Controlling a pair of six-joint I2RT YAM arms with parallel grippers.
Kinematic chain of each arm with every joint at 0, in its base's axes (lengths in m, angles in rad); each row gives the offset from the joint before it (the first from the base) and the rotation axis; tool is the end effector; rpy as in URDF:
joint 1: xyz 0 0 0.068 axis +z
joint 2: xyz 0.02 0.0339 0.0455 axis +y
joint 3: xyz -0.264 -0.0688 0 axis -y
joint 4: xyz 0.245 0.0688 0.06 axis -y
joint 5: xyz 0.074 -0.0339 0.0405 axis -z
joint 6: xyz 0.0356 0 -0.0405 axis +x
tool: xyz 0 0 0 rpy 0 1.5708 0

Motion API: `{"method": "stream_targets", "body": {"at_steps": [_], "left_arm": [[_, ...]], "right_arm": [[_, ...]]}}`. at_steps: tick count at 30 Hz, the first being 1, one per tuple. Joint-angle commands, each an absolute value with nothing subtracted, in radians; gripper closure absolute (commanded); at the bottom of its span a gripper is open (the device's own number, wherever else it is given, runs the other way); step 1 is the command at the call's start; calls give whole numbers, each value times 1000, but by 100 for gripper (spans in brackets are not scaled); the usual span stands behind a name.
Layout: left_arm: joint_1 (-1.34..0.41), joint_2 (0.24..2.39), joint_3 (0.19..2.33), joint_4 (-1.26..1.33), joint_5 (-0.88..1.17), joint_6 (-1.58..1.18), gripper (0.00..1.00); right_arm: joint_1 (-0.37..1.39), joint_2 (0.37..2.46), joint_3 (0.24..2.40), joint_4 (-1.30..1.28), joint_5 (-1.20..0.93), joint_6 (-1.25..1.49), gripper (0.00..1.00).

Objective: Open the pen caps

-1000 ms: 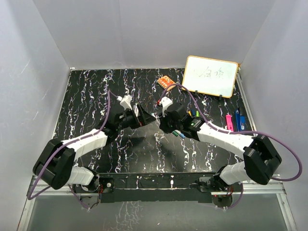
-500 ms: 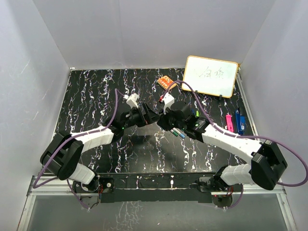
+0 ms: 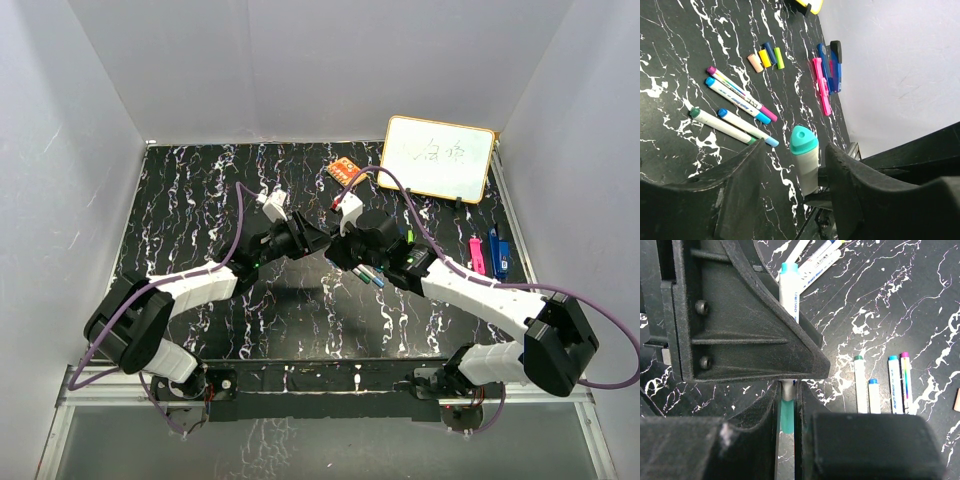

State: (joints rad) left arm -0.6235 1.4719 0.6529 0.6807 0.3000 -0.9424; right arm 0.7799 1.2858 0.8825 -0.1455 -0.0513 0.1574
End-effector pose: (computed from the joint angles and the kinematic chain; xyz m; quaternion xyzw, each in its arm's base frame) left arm 0.2472 -0.1907 0.2233 -0.0215 0.7519 -0.5378 0.3807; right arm 0.2036 0.2039 0.2687 -0.2790 0.8262 0.2408 0.4261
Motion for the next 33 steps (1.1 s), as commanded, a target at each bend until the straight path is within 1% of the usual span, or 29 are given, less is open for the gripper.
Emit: {"method": "stream_targets", "body": {"at_steps": [1,4,11,13,15,18,19,20,22,26,33], "left_arm": [[-631,1471,672,737,310,-951,54],[-630,1472,669,745,315,-956,63],[-630,1469,669,746,319,-959,81],[-630,1471,671,746,322,-959,88],[-630,1471,674,742,325,-960,99],[-630,1471,677,735,323,-966,100],[-630,1468,677,734,320,-967,100],[-631,1465,675,731,315,-969,100],[-631,1455,676,717,303,-969,100],[-630,1437,678,695,292,-967,100],[-632,1425,690,694,288,-974,100]], "right_arm": [[786,1259,885,-67,-31,156,100],[786,1263,883,-60,-27,157,100],[787,1276,886,-59,-19,156,100],[787,1279,888,-61,-19,156,100],[787,1285,893,-68,-17,156,99],[787,1292,898,-77,-14,156,82],[787,1290,898,-78,-12,155,72],[787,1287,898,-80,-11,156,64],[787,1277,896,-82,-8,156,54],[787,1265,893,-96,-7,152,49],[786,1302,895,-114,-43,156,50]]}}
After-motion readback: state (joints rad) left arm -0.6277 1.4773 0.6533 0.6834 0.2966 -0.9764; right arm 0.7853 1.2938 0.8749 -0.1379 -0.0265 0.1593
